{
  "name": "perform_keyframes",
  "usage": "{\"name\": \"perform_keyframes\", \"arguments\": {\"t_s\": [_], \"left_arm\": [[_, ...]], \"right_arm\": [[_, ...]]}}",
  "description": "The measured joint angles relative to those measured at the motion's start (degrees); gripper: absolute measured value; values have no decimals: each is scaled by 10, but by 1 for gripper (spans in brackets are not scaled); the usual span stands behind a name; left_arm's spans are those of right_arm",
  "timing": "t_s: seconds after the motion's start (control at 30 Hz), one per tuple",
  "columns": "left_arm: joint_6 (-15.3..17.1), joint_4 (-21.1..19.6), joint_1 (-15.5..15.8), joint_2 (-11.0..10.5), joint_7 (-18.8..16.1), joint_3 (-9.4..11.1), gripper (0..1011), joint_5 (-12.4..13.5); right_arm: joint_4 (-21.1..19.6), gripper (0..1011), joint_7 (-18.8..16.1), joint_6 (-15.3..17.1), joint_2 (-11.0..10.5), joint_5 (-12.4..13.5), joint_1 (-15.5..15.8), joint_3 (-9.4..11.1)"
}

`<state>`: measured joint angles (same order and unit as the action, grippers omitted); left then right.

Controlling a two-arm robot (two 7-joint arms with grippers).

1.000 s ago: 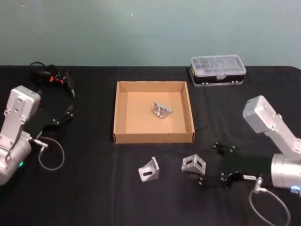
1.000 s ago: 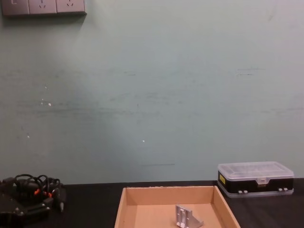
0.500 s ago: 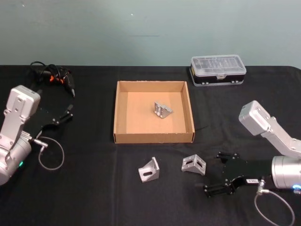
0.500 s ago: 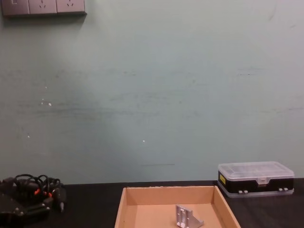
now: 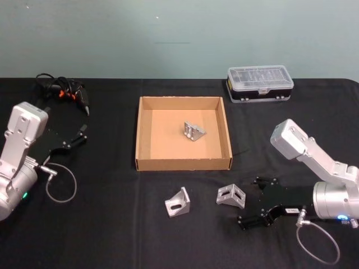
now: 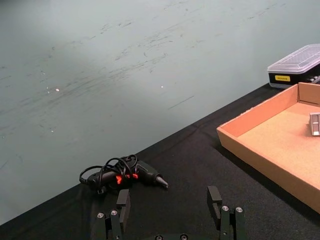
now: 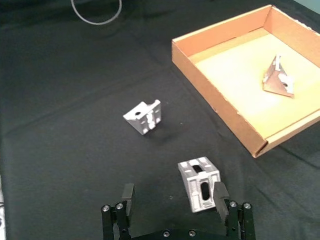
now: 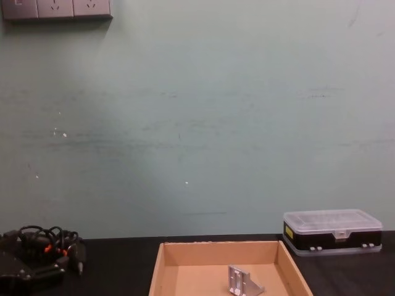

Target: Use one hand to pick up the angle iron from the table and place it into the box.

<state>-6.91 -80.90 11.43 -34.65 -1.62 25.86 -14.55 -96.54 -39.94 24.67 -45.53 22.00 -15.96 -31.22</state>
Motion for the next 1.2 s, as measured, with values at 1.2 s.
{"name": "perform_keyframes", "arguments": {"t_s": [1.2], "left_arm": [[0,0,0,0,0,0,1011,0]], "right_arm": [[135,1000,-64,-72,36,-18,-102,-78]]}}
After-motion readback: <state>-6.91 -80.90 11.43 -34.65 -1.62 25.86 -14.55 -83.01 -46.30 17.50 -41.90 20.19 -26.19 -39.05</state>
